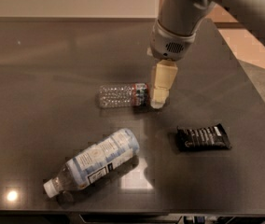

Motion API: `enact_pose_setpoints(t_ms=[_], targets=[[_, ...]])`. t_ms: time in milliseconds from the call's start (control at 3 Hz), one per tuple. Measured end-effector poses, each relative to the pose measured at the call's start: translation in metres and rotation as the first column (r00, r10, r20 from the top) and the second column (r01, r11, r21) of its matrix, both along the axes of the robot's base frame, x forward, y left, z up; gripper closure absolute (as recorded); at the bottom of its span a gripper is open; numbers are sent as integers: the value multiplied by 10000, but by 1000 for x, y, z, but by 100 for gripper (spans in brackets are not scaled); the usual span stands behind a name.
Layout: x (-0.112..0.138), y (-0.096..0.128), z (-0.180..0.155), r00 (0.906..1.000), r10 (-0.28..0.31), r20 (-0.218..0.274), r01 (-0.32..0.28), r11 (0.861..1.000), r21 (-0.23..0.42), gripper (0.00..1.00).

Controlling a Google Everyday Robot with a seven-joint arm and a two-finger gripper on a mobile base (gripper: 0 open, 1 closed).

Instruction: Place water bottle upright

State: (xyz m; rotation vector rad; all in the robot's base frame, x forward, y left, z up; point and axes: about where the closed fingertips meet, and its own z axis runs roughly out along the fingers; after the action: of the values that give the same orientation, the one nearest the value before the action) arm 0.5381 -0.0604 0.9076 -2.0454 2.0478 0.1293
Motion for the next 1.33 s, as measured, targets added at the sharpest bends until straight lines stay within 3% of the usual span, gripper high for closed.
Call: enact_pose_setpoints(t_ms=[1000, 1333], targets=[[8, 33, -51, 9959, 747, -500, -778, 9951, -616, 0], [12, 35, -59, 9946, 885, -536, -932, 9913, -927, 18]])
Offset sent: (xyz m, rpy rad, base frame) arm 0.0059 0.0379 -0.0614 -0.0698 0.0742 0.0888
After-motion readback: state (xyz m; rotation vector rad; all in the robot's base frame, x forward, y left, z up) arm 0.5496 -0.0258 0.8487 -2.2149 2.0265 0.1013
